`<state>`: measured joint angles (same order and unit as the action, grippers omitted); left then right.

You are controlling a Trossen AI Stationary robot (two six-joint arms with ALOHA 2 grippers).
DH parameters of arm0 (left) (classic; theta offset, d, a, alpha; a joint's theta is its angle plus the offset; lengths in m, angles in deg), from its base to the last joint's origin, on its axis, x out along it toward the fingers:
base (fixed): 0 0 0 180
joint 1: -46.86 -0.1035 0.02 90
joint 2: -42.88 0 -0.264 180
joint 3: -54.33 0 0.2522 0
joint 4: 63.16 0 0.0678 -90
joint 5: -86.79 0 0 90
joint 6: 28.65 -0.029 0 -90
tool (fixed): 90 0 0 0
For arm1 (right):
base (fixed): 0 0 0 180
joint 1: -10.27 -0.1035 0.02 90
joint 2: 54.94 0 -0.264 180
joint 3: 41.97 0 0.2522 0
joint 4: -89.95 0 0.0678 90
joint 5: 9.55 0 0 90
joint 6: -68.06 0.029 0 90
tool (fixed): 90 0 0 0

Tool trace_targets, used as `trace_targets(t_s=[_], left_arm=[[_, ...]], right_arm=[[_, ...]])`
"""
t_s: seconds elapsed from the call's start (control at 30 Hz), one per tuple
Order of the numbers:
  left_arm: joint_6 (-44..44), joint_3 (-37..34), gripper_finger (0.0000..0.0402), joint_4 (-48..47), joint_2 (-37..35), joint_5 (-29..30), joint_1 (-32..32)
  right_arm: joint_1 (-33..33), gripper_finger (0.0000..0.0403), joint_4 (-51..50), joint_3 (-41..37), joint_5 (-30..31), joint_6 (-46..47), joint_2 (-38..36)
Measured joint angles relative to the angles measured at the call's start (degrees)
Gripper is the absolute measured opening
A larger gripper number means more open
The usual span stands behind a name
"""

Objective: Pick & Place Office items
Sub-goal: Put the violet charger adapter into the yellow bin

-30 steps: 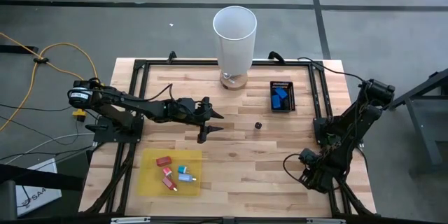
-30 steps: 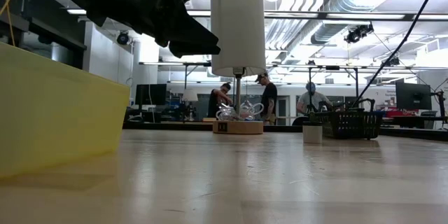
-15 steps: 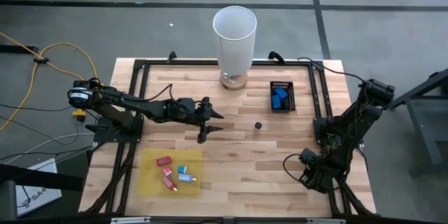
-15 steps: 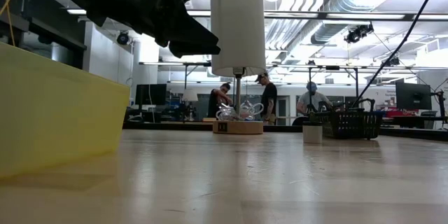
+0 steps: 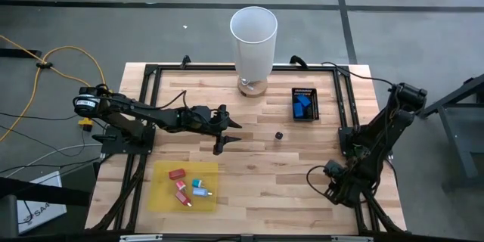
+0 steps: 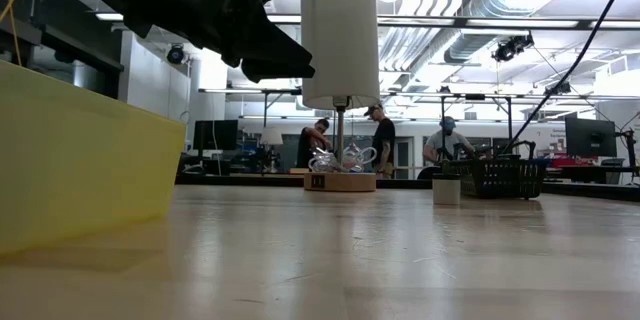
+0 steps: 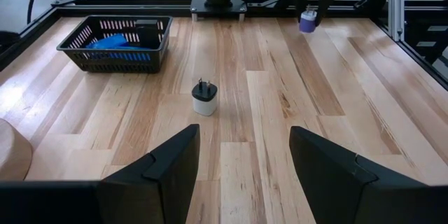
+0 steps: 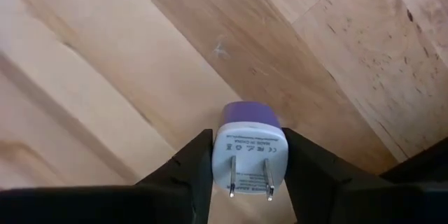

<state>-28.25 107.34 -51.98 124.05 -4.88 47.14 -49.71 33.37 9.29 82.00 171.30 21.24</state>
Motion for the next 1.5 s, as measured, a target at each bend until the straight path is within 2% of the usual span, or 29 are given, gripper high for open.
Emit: trace_targets(t_s=[0.1,0.5,0.77,1.07,1.3,1.5], left_arm=[[0.00,0.00,0.0216,0.00,0.00,0.02,0.00],[0.00,0.01,0.0216,0.00,0.00,0.02,0.01],[0.01,0.00,0.0216,0.00,0.00,0.00,0.00],[0.00,0.00,0.0216,-0.02,0.00,0.01,0.02],[0.00,0.00,0.0216,0.00,0.00,0.00,0.00],[0.00,0.00,0.0216,-0.02,0.00,0.02,0.02]], right_arm=[[0.00,0.0134,-1.38,0.00,0.29,-0.02,-3.10],[0.00,0.0134,-7.11,0.00,7.66,-1.68,-15.50],[0.00,0.0134,-7.08,0.00,9.38,-2.99,-16.05],[0.18,0.0134,-1.48,0.00,18.53,-8.98,-16.05],[5.42,0.0135,1.98,0.00,26.17,-16.82,-16.05],[14.07,0.0135,9.60,0.00,27.33,-27.74,-14.78]])
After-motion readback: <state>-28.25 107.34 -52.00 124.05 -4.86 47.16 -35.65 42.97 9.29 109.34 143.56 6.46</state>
